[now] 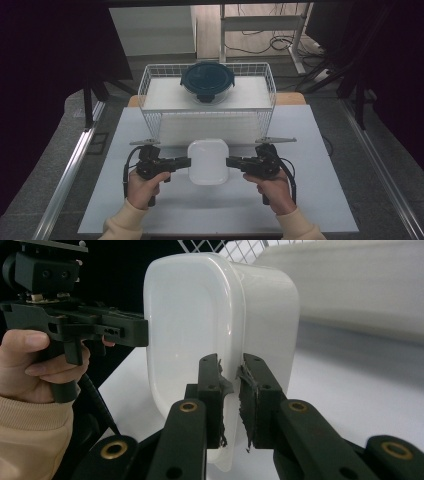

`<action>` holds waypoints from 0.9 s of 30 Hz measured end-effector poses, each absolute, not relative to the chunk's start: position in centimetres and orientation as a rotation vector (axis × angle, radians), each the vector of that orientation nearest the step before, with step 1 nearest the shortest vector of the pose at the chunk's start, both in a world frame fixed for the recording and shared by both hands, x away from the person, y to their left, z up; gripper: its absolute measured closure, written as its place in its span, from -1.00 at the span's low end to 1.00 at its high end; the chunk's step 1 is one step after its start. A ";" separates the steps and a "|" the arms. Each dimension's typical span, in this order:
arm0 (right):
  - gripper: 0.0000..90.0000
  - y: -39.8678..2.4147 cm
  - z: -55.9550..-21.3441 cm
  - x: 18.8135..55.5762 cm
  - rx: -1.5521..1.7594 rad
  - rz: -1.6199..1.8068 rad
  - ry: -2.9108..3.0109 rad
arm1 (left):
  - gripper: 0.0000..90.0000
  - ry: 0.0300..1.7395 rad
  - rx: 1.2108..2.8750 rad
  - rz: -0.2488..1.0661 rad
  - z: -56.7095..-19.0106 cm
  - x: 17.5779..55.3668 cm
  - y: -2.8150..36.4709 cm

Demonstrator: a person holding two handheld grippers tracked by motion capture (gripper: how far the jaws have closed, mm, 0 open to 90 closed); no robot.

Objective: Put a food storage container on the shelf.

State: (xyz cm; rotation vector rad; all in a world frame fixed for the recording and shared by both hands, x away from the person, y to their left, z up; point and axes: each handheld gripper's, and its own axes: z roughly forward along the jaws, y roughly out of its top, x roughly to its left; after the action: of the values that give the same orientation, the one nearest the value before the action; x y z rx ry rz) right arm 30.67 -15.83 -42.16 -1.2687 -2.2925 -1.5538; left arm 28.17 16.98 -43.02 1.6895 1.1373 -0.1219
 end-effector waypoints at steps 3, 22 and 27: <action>0.76 -15.7 -40.9 30.9 -1.253 -1.570 -2.315 | 0.76 1.123 1.687 -0.111 -42.0 28.3 17.1; 0.76 -14.9 -32.5 32.9 -1.196 -1.693 -2.386 | 0.76 1.055 1.666 -0.011 -33.5 30.5 17.7; 0.76 -14.6 -30.3 33.1 -1.174 -1.727 -2.401 | 0.76 1.036 1.660 0.014 -31.4 30.7 18.0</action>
State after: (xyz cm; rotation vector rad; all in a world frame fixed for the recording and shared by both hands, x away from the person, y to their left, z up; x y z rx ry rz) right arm 33.14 -14.63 -30.30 -1.1737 -2.4012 -1.7271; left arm 30.73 17.98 -31.38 1.6604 1.0361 0.0141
